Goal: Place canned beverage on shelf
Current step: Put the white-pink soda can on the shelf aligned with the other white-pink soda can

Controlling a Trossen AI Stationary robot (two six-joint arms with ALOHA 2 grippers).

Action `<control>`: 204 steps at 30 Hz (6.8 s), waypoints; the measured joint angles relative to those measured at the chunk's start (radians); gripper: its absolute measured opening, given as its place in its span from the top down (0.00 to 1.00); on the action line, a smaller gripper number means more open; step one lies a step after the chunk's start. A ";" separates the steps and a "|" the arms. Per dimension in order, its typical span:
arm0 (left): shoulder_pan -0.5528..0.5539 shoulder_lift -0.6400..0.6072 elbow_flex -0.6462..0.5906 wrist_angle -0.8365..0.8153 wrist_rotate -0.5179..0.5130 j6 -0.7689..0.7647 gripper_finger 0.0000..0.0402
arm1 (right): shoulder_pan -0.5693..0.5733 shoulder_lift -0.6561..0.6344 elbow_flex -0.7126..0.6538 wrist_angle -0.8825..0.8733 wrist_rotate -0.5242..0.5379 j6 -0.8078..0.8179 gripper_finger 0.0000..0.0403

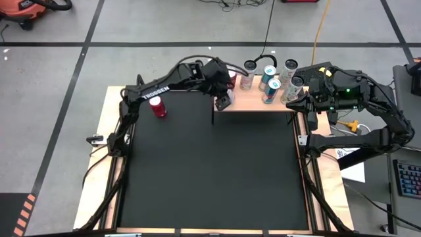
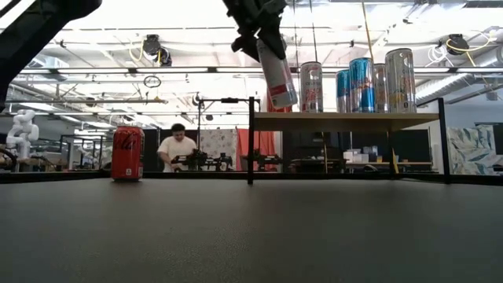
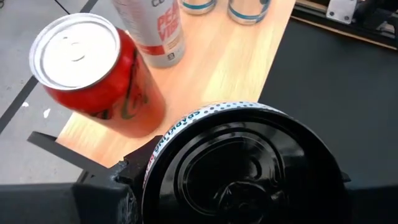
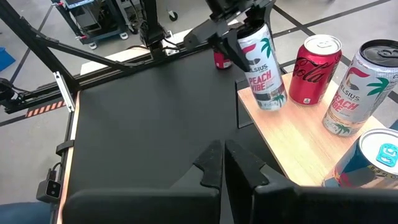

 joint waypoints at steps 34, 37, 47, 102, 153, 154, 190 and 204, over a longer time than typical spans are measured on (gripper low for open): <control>0.013 0.000 0.000 -0.030 -0.026 -0.001 0.37 | 0.000 0.000 0.000 0.000 0.000 0.000 1.00; 0.015 0.000 0.000 -0.041 -0.027 0.006 0.37 | 0.000 0.000 0.000 0.000 0.000 0.000 1.00; 0.023 0.000 0.000 -0.041 -0.011 0.001 0.37 | 0.000 0.000 0.000 0.000 0.000 0.000 1.00; -0.040 -0.021 0.000 -0.303 0.003 0.006 0.23 | 0.000 0.000 0.000 0.010 0.000 -0.001 1.00; -0.046 -0.168 0.000 -0.341 -0.049 -0.106 0.23 | 0.000 0.279 0.000 0.267 0.157 -0.184 0.30; -0.046 -0.168 0.000 -0.340 -0.049 -0.106 0.23 | 0.000 0.280 0.000 0.268 0.157 -0.184 0.30; -0.049 -0.167 0.000 -0.339 -0.050 -0.047 0.23 | 0.000 0.280 0.000 0.272 0.156 -0.057 0.02; -0.049 -0.167 0.000 -0.340 -0.048 -0.019 0.23 | 0.000 0.351 0.000 0.608 0.160 -0.060 0.02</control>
